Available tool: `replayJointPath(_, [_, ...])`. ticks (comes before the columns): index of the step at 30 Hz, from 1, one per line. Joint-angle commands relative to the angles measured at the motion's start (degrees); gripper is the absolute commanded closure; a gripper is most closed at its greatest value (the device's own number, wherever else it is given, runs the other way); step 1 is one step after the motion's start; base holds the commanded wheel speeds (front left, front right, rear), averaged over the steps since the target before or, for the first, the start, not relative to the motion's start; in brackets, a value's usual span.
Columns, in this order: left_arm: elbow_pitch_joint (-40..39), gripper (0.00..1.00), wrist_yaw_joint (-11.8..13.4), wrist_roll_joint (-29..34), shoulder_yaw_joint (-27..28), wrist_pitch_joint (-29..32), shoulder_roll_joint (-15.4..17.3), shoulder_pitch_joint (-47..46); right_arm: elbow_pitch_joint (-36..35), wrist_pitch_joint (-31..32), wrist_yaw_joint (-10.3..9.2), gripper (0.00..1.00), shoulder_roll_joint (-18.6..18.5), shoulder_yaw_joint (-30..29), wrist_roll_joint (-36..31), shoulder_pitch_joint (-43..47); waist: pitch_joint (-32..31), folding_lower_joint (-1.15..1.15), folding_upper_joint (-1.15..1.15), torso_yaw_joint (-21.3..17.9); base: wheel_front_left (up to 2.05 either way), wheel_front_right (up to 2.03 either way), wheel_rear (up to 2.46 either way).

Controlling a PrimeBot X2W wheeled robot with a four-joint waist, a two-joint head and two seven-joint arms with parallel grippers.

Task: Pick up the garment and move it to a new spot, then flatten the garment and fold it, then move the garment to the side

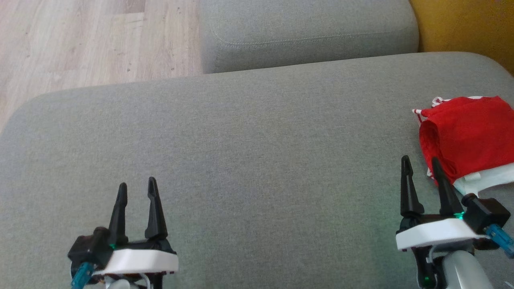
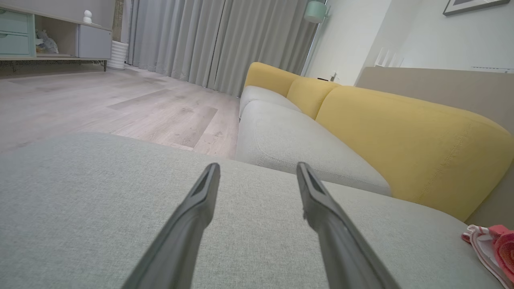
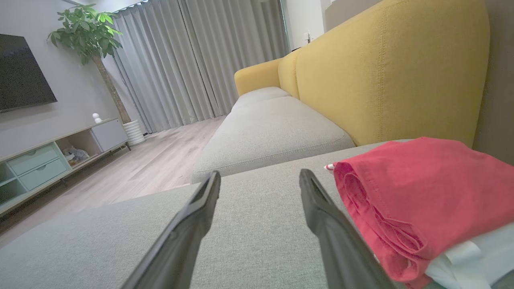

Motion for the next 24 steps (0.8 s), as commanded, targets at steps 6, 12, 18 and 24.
replayJointPath(6, [-2.0, 0.00, 0.1, -2.0, 2.3, -0.5, 0.1, -1.6, -1.5, -0.8, -0.04, 0.00, -0.3, 2.2, 0.2, -2.1, 0.1, 0.00, 0.00, 0.1, 0.00, 0.00, 0.00])
replayJointPath(12, [-0.7, 0.00, -0.7, -4.3, 1.8, -0.5, 0.1, -1.5, -0.9, -0.8, -0.04, 0.00, -0.3, 2.5, -1.3, -2.5, 0.2, 0.00, 0.00, 0.0, 0.00, 0.00, 0.00])
replayJointPath(18, [-0.3, 0.00, -0.8, -4.9, 1.7, -0.5, 0.1, -1.6, -0.7, -0.8, -0.04, 0.00, -0.3, 2.9, -2.0, -2.5, 0.3, 0.00, 0.00, -0.2, 0.00, 0.00, 0.00])
replayJointPath(24, [2.9, 1.00, -0.8, -5.1, 0.1, 0.1, 0.0, 0.2, 2.6, 0.1, 0.00, 1.00, 0.0, 2.0, -2.0, 0.3, 0.4, 0.00, 0.00, -0.3, 0.00, 0.00, 0.00])
